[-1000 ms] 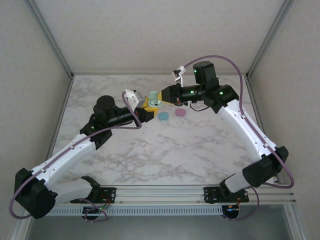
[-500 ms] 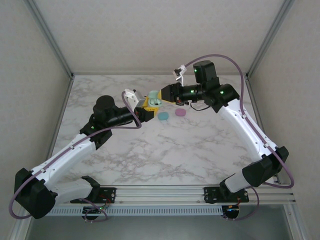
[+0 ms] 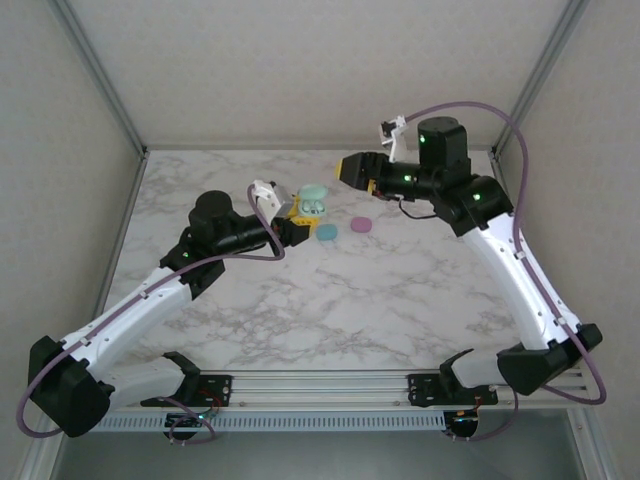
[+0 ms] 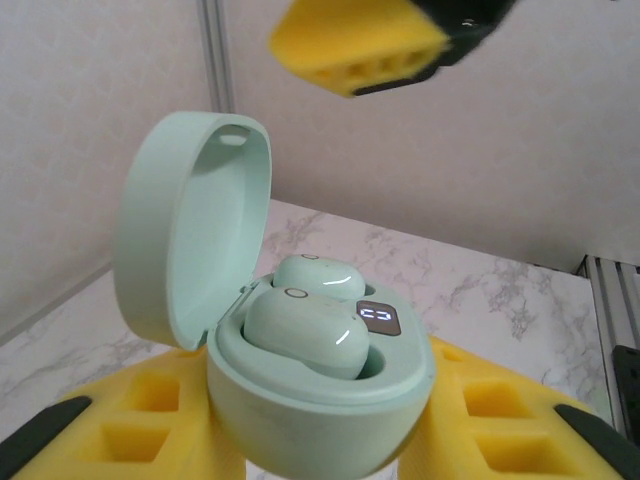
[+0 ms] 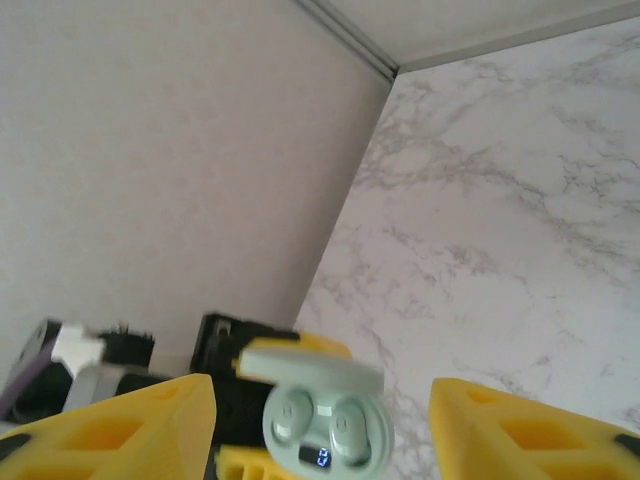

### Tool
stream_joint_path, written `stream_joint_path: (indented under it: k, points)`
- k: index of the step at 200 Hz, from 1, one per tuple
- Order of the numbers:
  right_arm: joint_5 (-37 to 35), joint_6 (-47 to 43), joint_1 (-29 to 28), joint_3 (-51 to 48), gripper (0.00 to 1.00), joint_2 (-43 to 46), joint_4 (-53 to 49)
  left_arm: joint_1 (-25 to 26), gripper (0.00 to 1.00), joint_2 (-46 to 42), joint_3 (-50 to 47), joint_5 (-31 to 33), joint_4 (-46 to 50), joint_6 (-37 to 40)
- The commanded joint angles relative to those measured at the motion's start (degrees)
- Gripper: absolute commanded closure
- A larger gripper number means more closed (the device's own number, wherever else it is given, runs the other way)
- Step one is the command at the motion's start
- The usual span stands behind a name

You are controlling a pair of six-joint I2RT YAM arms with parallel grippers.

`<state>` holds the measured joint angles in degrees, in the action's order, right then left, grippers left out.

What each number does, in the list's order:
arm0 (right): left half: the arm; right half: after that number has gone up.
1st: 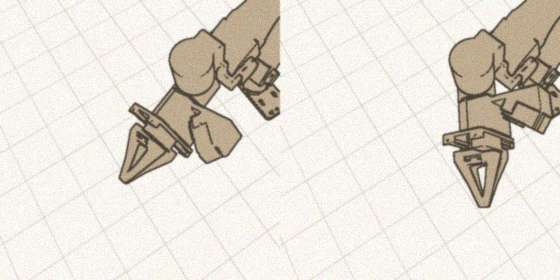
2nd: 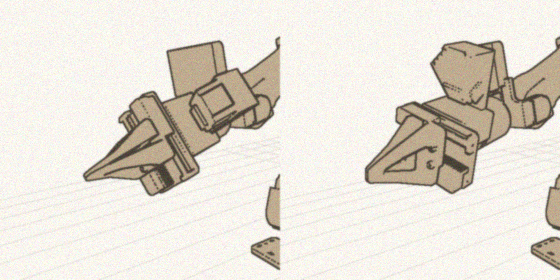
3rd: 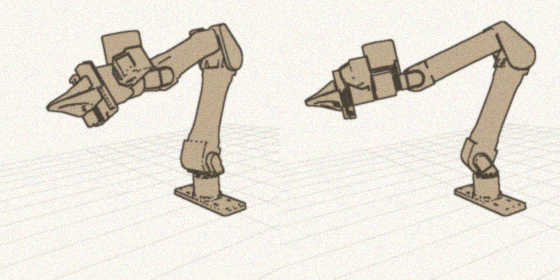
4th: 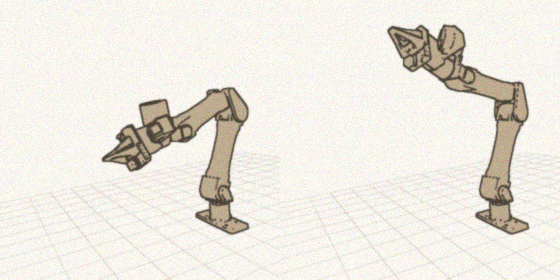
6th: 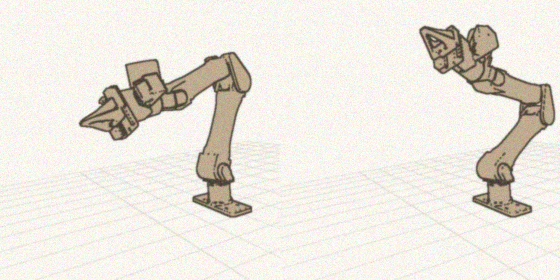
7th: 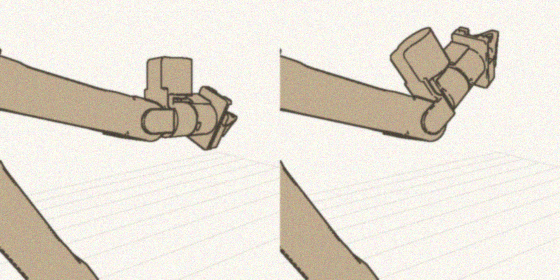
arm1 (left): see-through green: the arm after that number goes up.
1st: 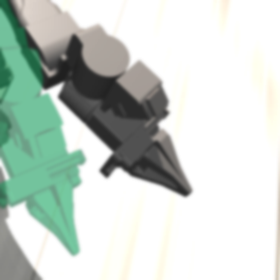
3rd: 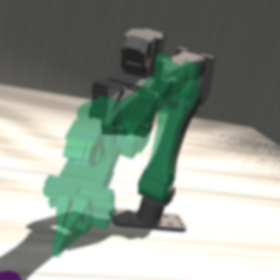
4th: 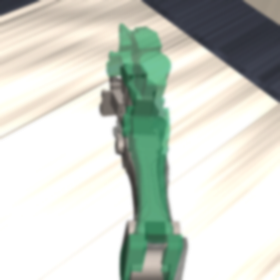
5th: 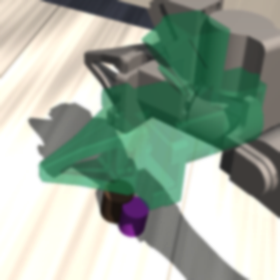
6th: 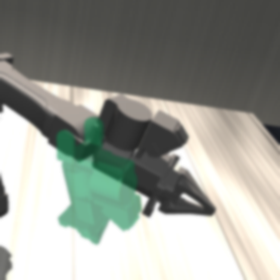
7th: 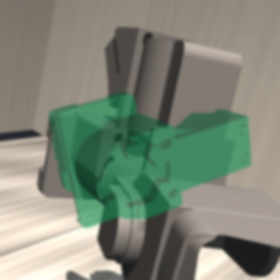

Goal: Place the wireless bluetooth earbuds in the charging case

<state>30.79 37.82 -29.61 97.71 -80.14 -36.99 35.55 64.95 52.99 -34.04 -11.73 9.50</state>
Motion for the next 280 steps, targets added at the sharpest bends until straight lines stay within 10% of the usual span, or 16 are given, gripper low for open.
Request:
stream_joint_path:
  k: [1, 176, 280]
  points:
    - [-0.29, 2.45, 0.15, 4.93, 0.39, -5.85, -1.64, 0.79, 0.74, -0.04, 2.29, -0.2, 0.47, 1.81]
    - [12.64, -1.88, -1.28, -1.34, 0.34, -4.38, -5.28, 1.02, 0.74, -0.92, 2.09, 2.14, -2.26, -0.49]
    - [27.41, 19.41, 0.3, -20.06, 0.31, 2.6, 25.59, 1.01, 0.74, 0.96, 2.81, -2.4, -11.22, -7.69]
